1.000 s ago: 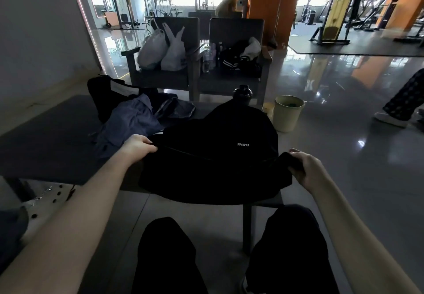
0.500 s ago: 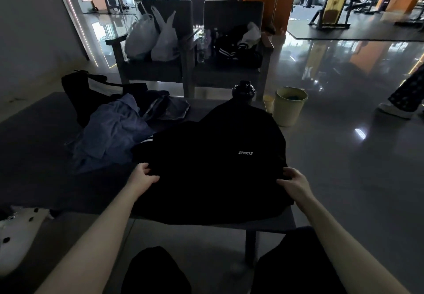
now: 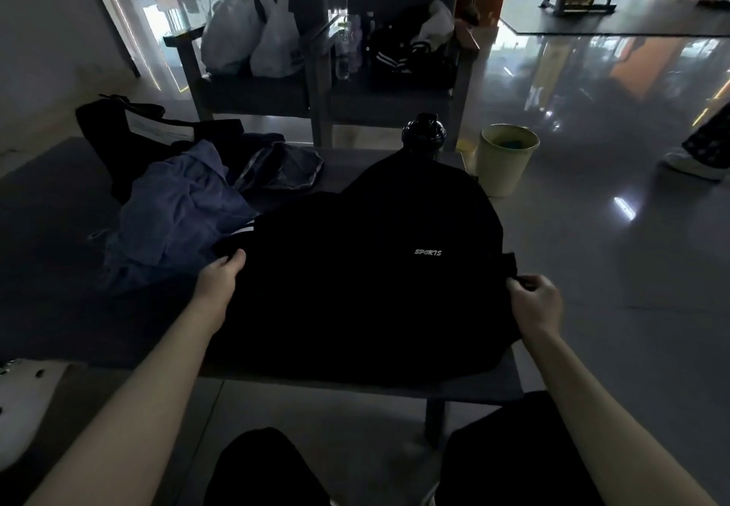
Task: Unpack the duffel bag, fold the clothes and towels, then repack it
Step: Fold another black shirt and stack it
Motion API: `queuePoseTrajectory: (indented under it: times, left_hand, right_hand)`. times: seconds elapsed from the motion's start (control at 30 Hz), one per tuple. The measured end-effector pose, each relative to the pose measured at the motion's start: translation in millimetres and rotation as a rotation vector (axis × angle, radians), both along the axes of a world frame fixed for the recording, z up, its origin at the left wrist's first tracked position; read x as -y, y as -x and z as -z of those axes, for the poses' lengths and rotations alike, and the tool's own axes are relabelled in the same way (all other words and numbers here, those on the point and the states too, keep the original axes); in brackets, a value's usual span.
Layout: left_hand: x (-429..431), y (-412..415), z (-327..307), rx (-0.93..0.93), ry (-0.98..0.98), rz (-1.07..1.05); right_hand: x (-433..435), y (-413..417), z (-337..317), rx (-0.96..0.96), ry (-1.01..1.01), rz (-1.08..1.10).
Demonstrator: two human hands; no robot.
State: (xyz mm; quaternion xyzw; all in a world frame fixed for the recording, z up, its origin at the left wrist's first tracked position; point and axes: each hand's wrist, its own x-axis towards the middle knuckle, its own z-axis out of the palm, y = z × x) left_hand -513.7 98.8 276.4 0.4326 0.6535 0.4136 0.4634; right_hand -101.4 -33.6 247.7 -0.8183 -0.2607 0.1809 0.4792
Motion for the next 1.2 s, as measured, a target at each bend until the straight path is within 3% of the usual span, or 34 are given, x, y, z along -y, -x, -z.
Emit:
queuePoseTrajectory:
  times: [0.07, 0.17, 0.4, 0.6, 0.7, 0.83, 0.93, 1.03, 1.2]
  left_hand:
    - [-8.3, 1.7, -6.8, 0.112, -0.022, -0.089]
    - [-15.6, 4.2, -4.7, 0.042, 0.062, -0.134]
    - [15.6, 13.0, 22.1, -0.243, 0.291, 0.103]
    - [49.8, 41.3, 18.1, -0.296, 0.376, 0.313]
    - [64.8, 54.2, 15.2, -0.319, 0.290, 0.459]
    - [67.7, 71.7, 16.6, -0.251, 0.088, 0.265]
    - [68.4, 74.5, 12.0, -0.365, 0.024, 0.151]
    - [67.3, 74.9, 9.4, -0.481, -0.035, 0.119]
    - [77.2, 75.5, 15.7, -0.629, 0.046, 0.170]
  right_hand:
    - [-7.7, -3.8, -10.5, -0.080, -0.143, 0.037]
    - [-14.9, -10.0, -15.0, -0.203, -0.139, 0.025]
    - [13.0, -10.0, 4.8, -0.376, 0.053, -0.197]
    - [52.9, 2.7, -4.7, -0.500, 0.110, -0.356]
    - [63.2, 9.2, -4.4, -0.478, 0.042, -0.395]
    - [71.9, 15.6, -14.8, -0.449, -0.258, -0.314]
    - [72.8, 16.4, -22.7, -0.443, -0.354, -0.273]
    - [66.4, 12.0, -23.8, -0.244, -0.228, -0.248]
    - [70.7, 8.9, -13.6, 0.044, 0.123, -0.343]
